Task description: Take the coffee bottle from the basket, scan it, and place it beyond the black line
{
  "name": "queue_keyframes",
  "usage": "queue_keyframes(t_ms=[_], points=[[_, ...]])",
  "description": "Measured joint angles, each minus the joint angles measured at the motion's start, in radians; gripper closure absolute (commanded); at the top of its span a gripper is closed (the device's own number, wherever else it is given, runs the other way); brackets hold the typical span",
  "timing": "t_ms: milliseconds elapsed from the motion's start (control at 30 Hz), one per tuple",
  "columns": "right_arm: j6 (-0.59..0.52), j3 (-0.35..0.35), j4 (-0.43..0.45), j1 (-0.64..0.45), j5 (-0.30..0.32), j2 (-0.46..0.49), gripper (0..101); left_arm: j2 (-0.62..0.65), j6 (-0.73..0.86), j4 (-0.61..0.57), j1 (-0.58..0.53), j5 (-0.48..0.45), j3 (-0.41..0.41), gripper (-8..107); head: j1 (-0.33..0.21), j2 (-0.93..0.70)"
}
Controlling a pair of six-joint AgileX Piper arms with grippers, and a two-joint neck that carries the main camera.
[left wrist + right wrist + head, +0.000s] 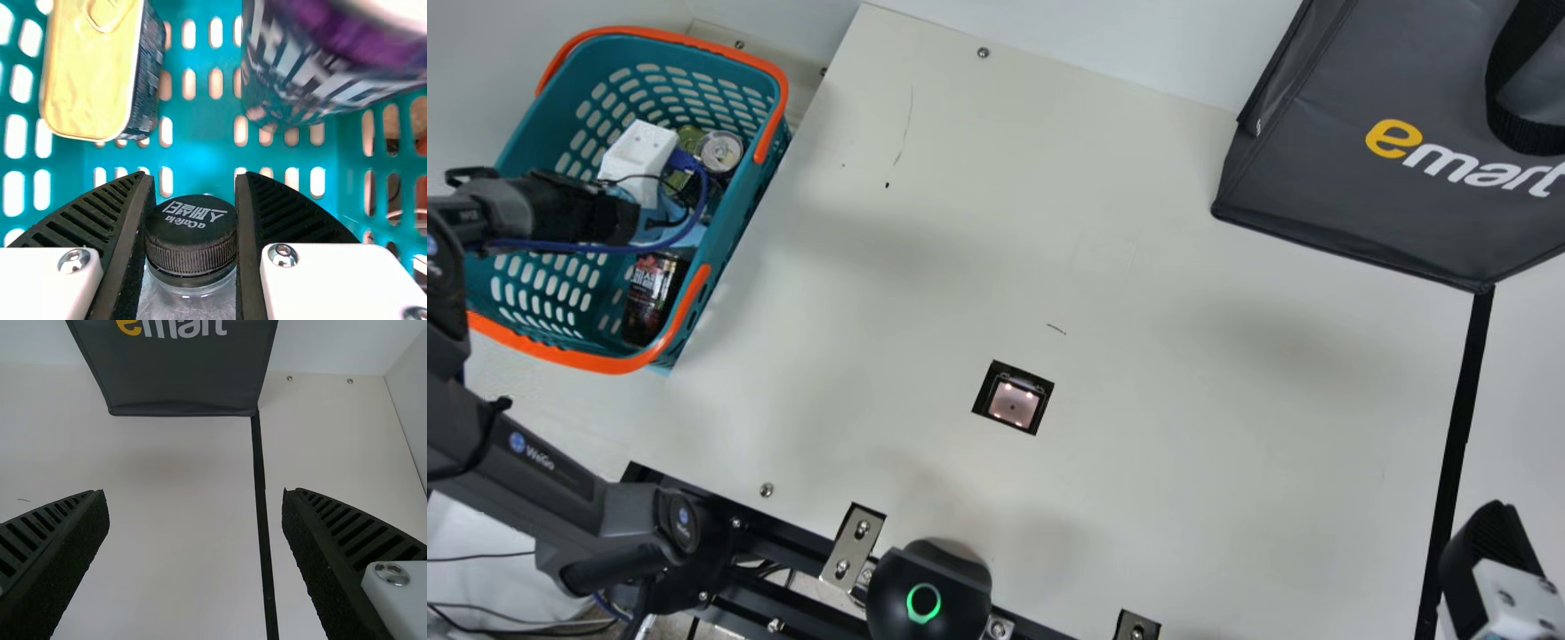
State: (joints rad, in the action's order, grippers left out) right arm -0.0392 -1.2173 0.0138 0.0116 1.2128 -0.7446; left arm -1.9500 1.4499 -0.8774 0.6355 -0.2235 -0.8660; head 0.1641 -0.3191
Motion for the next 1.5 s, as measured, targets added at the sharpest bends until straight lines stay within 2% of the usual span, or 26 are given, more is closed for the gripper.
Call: queue_keyframes(t_ms=[500, 867, 1200, 1500], points=[[0.0, 0.0, 0.0, 0.0, 0.0, 0.0, 10, 0.202, -0.156, 0.128, 0.028, -0.068, 0.052, 89, 0.0, 0.0], [0.0, 0.0, 0.0, 0.0, 0.0, 0.0, 10, 0.335, -0.25, 0.207, 0.068, -0.144, 0.055, 89, 0.0, 0.0], [0.0, 0.0, 0.0, 0.0, -0.001, 0.0, 10, 0.438, -0.317, 0.259, 0.106, -0.226, 0.032, 89, 0.0, 0.0], [0.0, 0.0, 0.0, 0.0, -0.001, 0.0, 10, 0.517, -0.423, 0.31, 0.115, -0.32, -0.039, 89, 0.0, 0.0]])
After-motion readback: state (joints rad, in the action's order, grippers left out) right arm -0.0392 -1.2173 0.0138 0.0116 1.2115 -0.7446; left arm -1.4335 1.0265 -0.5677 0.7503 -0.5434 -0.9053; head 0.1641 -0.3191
